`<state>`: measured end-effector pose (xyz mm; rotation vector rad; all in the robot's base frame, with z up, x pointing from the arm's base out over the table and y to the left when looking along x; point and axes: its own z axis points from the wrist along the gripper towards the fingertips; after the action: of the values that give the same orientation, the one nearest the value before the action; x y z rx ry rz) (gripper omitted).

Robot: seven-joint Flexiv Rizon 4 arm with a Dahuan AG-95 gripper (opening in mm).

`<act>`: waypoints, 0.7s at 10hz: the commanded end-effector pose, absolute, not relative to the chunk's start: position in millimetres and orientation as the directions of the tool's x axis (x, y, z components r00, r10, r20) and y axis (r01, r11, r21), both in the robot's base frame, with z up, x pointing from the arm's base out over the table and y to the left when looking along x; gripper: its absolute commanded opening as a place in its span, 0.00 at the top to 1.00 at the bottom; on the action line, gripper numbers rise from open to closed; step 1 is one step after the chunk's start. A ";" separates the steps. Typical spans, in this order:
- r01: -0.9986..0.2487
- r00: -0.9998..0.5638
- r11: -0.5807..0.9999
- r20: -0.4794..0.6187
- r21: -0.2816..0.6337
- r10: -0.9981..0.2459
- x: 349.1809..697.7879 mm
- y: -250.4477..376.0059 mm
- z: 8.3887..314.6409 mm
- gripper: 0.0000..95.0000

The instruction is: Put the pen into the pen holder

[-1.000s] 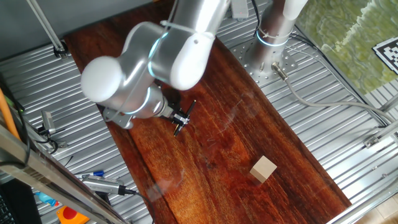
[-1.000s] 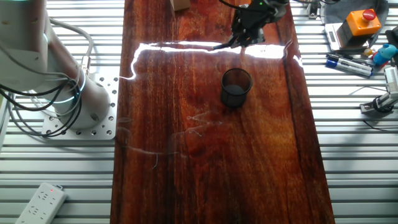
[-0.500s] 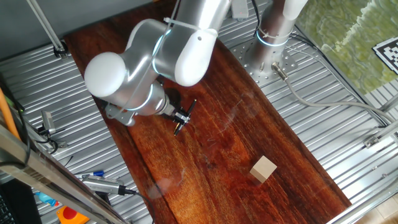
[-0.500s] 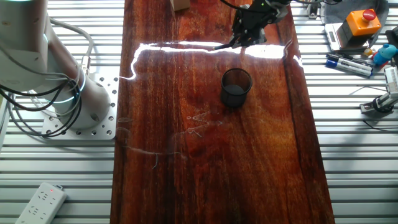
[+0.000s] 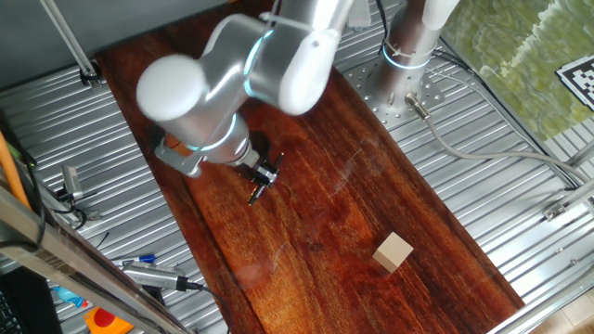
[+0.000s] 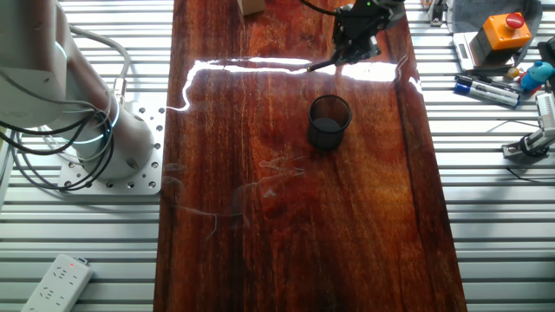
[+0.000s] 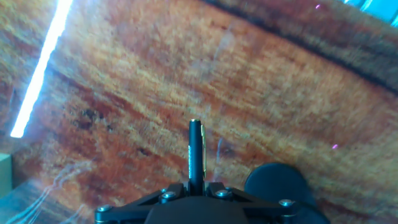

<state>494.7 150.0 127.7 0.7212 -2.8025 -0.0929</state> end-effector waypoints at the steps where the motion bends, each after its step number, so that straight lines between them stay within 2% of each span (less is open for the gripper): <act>1: -0.469 -0.874 0.880 0.107 0.073 -0.474 506.8 150.1 123.8 1.00; 5: -0.552 -0.829 0.834 -0.126 0.022 -0.545 519.3 149.6 121.9 1.00; 7: -0.584 -0.801 0.811 -0.155 -0.008 -0.578 521.1 149.9 122.3 1.00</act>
<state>519.7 150.1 121.1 0.9430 -3.0982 -0.0760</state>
